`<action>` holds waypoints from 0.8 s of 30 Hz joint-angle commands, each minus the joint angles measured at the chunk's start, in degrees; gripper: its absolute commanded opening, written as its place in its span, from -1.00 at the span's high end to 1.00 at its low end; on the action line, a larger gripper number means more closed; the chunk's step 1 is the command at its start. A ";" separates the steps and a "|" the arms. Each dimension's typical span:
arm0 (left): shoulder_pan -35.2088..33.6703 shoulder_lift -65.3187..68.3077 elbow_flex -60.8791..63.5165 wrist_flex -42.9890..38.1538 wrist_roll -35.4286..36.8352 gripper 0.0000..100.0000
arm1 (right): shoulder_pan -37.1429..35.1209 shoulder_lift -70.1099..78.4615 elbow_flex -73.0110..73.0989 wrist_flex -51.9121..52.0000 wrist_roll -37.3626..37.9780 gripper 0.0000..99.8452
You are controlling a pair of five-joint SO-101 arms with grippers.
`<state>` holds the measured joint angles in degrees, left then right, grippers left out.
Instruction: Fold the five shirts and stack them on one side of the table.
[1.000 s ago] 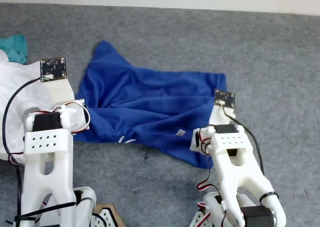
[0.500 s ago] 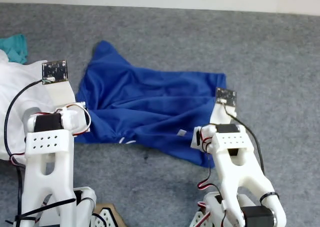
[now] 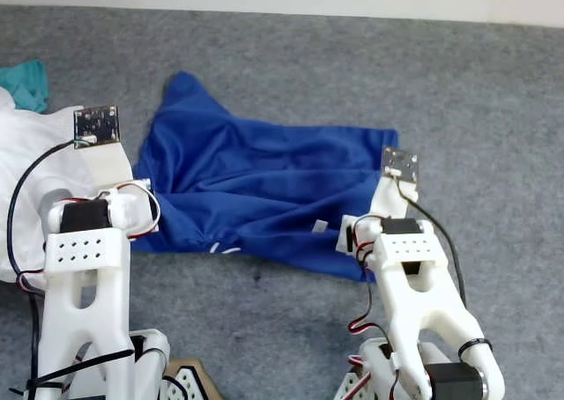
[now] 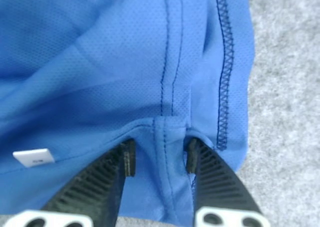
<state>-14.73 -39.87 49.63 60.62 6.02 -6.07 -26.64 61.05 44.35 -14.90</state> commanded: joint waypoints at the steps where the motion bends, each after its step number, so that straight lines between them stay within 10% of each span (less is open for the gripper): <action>1: 1.10 -0.75 -0.31 -1.05 0.26 0.91 | 2.15 -1.54 -3.56 4.79 0.79 0.64; 24: 1.10 -0.75 -0.40 -0.62 0.26 0.91 | 0.92 -4.70 -2.86 0.92 3.69 0.72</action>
<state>-14.73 -39.87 49.63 60.62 6.02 -4.75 -34.99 60.00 47.43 -13.23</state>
